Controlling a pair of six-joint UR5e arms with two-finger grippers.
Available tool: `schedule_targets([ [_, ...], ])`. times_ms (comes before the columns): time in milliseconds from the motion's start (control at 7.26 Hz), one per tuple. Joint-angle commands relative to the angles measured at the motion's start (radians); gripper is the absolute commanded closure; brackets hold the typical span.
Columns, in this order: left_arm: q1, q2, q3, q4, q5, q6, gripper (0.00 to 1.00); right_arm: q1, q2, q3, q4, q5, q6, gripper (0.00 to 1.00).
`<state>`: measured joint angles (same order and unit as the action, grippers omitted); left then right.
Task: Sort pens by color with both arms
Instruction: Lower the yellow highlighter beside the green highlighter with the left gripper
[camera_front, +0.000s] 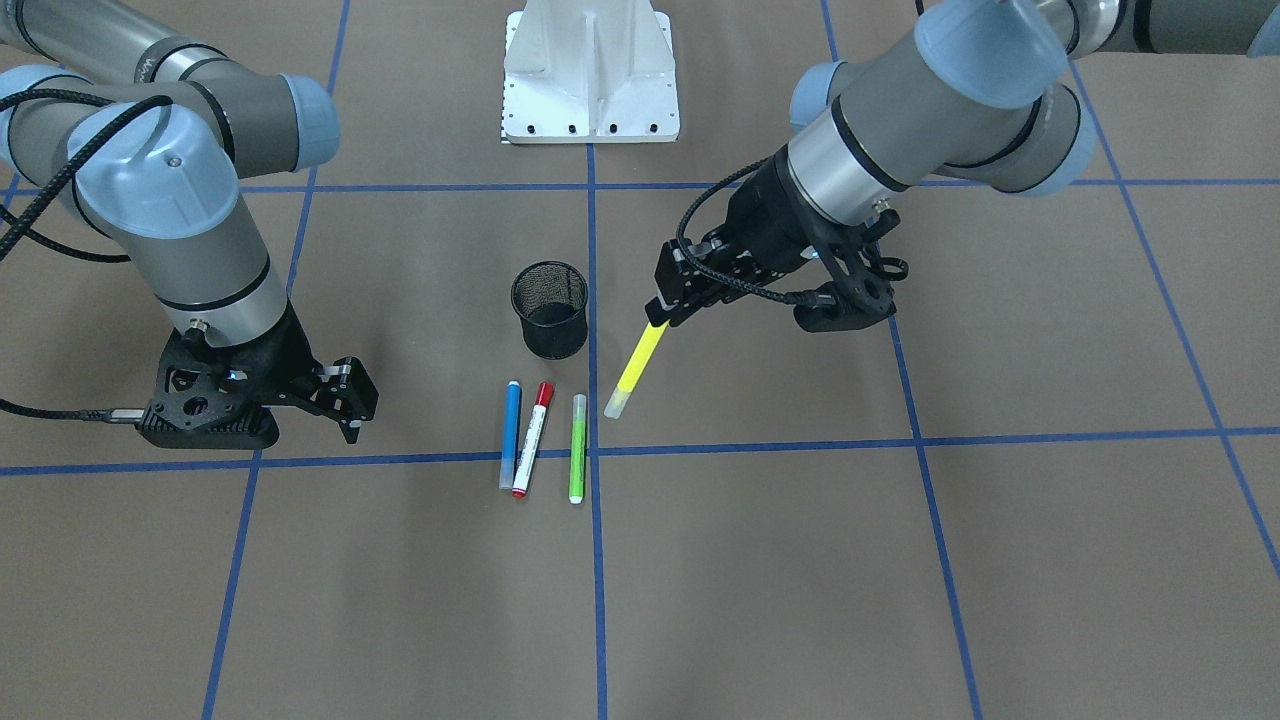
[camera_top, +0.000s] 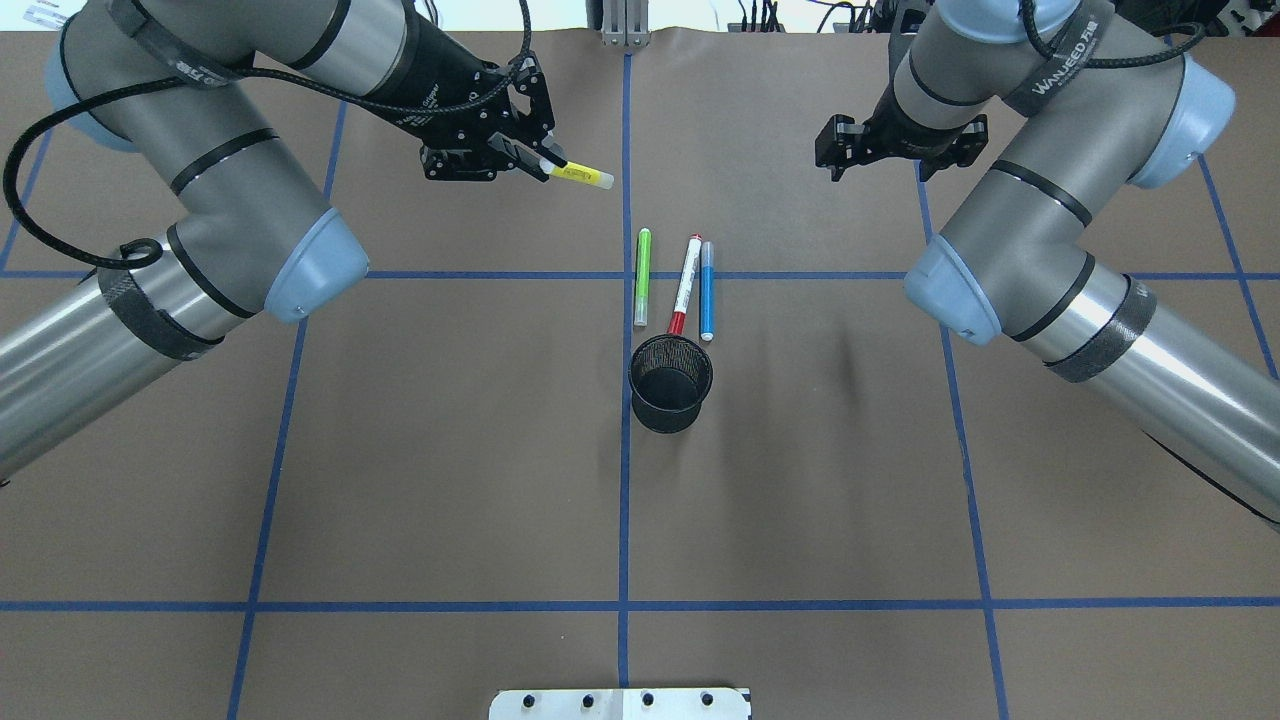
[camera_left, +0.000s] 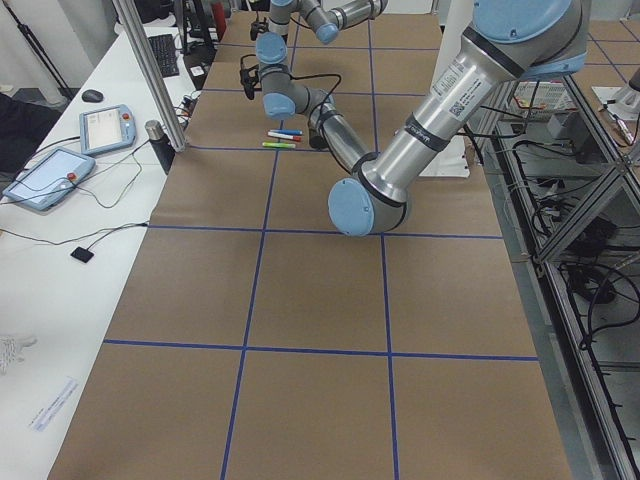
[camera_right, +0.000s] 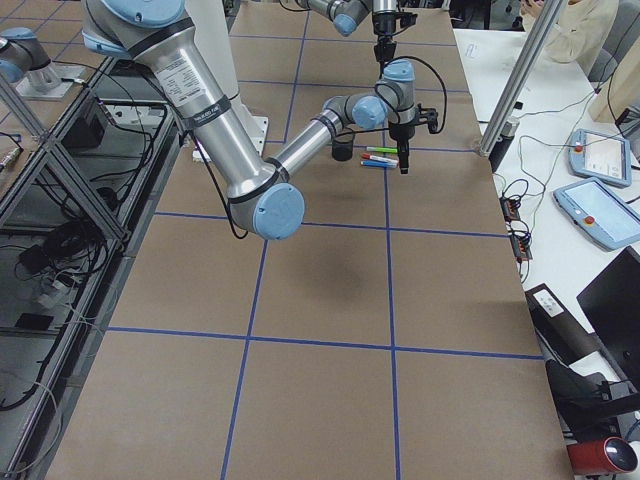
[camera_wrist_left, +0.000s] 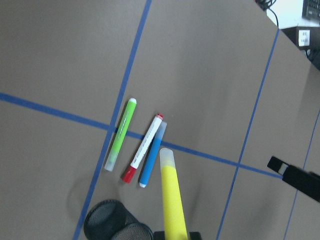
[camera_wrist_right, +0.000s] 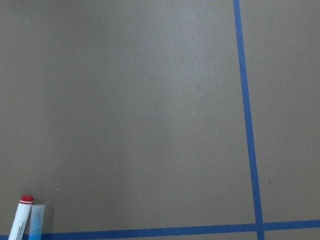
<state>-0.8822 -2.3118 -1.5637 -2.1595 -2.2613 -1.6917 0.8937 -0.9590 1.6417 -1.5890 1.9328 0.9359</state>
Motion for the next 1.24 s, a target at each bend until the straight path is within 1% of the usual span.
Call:
schedule_targets([
  [0,0.014,-0.001,0.086,-0.031,0.159,0.006,0.76,-0.001,-0.001,0.003,0.001,0.002,0.009,0.02],
  [138,0.070,-0.001,0.149,-0.099,0.254,0.006,0.76,-0.002,-0.001,0.003,0.003,0.002,0.011,0.02],
  [275,0.136,-0.001,0.184,-0.141,0.357,0.044,0.77,-0.002,-0.003,0.003,0.003,0.002,0.011,0.02],
  [551,0.187,0.003,0.200,-0.141,0.393,0.140,0.80,-0.002,-0.003,0.001,0.004,0.002,0.011,0.02],
  [689,0.206,0.015,0.206,-0.140,0.397,0.186,0.80,-0.002,-0.003,0.001,0.004,0.002,0.011,0.02],
  [826,0.219,0.015,0.214,-0.140,0.397,0.190,0.80,-0.002,-0.001,0.001,0.006,0.003,0.011,0.02],
  [964,0.229,0.015,0.214,-0.141,0.396,0.190,0.79,-0.002,0.000,0.001,0.006,0.005,0.009,0.02],
  [1102,0.244,0.014,0.212,-0.142,0.396,0.207,0.75,-0.002,0.000,0.003,0.006,0.006,0.006,0.02],
])
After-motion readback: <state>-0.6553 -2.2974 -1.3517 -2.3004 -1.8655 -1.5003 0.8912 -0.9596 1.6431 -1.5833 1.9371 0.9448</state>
